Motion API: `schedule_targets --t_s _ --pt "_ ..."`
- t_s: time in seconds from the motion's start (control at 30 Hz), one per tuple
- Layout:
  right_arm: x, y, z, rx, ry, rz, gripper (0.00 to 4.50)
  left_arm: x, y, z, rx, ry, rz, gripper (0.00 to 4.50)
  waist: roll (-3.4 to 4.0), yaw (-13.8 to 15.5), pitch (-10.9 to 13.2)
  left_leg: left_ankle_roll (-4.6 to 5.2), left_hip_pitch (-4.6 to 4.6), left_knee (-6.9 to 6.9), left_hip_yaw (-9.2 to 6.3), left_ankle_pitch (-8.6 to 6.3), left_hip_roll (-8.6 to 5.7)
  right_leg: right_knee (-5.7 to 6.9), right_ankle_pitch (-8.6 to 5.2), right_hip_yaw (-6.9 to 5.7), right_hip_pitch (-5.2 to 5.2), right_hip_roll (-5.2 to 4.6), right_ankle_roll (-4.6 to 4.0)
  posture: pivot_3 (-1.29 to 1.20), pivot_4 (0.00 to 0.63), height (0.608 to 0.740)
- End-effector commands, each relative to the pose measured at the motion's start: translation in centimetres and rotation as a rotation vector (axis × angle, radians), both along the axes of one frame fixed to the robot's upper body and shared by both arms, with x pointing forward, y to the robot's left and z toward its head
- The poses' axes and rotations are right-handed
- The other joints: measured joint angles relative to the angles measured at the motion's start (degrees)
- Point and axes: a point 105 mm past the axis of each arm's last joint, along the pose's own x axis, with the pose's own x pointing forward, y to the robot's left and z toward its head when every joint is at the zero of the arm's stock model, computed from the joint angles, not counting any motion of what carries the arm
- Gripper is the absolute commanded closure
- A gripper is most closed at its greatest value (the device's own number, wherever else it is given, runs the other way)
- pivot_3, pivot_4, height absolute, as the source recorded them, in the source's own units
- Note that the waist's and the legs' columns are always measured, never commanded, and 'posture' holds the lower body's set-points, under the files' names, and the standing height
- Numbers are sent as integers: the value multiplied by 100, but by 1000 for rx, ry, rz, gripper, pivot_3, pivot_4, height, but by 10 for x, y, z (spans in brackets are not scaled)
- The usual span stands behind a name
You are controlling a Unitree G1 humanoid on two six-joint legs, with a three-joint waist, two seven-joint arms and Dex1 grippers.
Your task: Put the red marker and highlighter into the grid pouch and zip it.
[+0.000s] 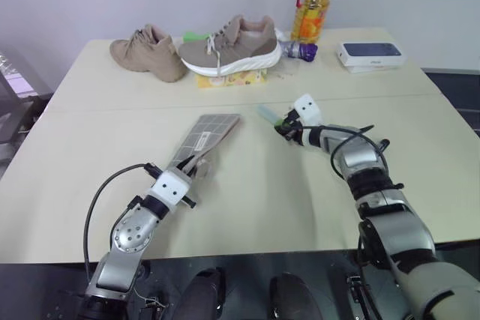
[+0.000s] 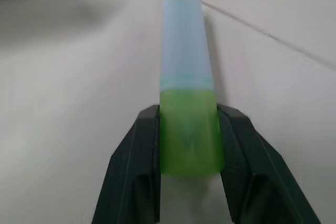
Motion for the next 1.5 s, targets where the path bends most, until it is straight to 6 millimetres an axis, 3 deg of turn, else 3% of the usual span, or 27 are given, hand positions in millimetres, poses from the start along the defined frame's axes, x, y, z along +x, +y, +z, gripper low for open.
schedule_targets --t_s 0.03,0.2,0.37,0.9,1.23,1.5 --pt "-19 -4 47 -35 -178 116 3595 9 -1 18 -73 -64 -12 4500 1 28 1 0 -4 3 -1 0 0 0 0 -1 -3 0 0 0 150 739" --pt "-54 -12 64 -59 -187 204 3595 15 -15 26 -84 -81 -117 4500 0 -4 1 0 -12 7 -1 0 1 -3 0 -3 -5 0 1 0 150 739" --pt "-79 0 69 -20 -129 287 3595 18 -26 30 -97 -100 -185 4500 0 -21 1 0 -12 7 -3 0 4 -9 1 -3 -3 3 1 0 150 739" --pt "-82 16 66 -17 -86 328 3595 13 -37 29 -92 -111 -238 4500 -1 2 1 1 -15 10 -4 0 1 -13 1 -4 -1 1 1 0 150 739" --pt "-95 23 68 -167 -95 457 3595 -6 -44 17 98 -108 -380 4500 -1 -1 1 1 -15 9 -4 0 1 -15 0 -4 -1 1 1 0 150 739" --pt "-104 29 67 -257 -92 546 3595 -8 -42 17 129 -98 -445 4500 -1 6 1 1 -16 9 -6 0 1 -18 1 -5 -1 1 1 0 150 739"
